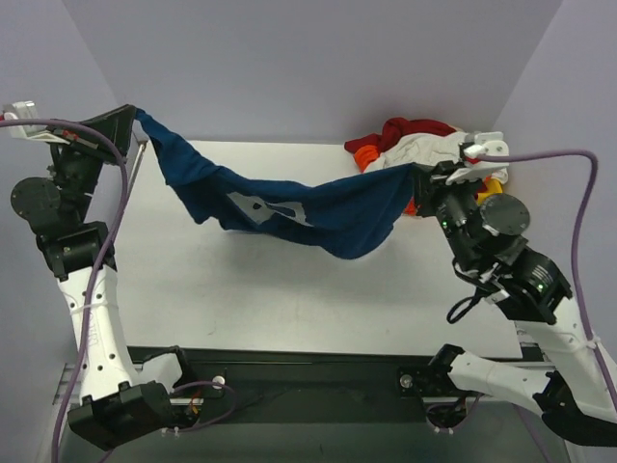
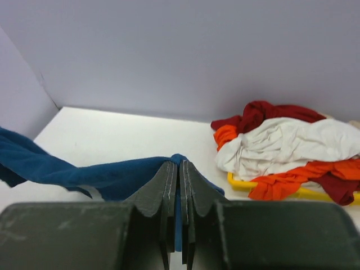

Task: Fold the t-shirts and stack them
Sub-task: Flatten out the tshirt

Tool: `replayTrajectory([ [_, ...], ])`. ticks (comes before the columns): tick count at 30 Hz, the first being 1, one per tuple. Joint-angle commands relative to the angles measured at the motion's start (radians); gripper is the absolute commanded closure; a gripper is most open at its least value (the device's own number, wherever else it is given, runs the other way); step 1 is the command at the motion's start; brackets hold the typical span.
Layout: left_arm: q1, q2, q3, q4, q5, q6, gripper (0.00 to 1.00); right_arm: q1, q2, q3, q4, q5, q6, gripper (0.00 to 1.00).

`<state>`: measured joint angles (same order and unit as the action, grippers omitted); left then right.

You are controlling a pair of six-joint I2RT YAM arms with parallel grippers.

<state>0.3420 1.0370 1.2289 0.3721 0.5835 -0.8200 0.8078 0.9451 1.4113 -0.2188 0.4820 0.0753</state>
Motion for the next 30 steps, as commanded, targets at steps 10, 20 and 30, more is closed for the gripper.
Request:
replayTrajectory([
  [10,0.051,0.017,0.103,-0.027,-0.022,-0.039,1.00,-0.047,-0.008,0.066,0.133,0.013,-0.172,1.00],
  [20,0.022,0.234,0.168,0.022,0.016,-0.048,1.00,-0.367,0.198,0.110,0.137,-0.241,0.020,1.00],
  [30,0.022,0.190,0.342,0.010,0.027,-0.093,1.00,-0.375,0.201,0.219,0.145,-0.342,0.018,1.00],
])
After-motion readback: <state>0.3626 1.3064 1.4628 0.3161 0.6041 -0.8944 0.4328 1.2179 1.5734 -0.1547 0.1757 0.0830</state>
